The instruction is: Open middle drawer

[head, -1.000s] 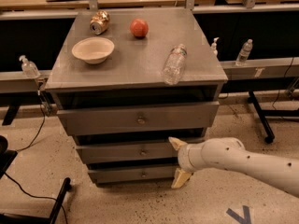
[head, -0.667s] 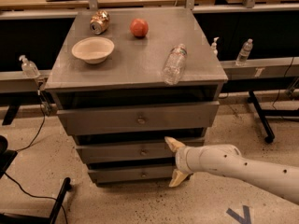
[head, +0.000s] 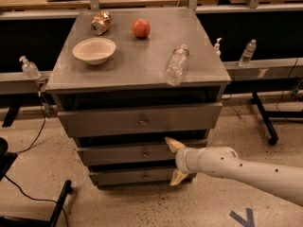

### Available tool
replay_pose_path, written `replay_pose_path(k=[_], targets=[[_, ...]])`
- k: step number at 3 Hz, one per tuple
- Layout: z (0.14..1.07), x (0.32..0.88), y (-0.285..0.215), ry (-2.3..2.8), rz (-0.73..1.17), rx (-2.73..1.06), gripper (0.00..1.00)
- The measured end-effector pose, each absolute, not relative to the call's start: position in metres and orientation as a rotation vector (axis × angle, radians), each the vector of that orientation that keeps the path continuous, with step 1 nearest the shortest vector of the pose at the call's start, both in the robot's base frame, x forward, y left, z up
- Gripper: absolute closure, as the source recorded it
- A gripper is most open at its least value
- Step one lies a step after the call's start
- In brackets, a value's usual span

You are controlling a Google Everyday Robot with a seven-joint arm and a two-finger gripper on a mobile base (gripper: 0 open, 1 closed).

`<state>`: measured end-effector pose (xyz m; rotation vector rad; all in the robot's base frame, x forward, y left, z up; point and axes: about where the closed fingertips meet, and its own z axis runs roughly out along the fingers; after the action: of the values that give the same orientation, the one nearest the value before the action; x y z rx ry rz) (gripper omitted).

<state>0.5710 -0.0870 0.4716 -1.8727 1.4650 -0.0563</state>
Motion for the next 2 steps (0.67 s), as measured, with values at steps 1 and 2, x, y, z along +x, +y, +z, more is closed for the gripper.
replay_pose_path(k=[1, 2], targets=[[0.449, 0.595, -0.091, 1.508, -0.066, -1.873, 0.00], [0.420, 0.620, -0.089, 1.572, -0.057, -1.886, 0.00]])
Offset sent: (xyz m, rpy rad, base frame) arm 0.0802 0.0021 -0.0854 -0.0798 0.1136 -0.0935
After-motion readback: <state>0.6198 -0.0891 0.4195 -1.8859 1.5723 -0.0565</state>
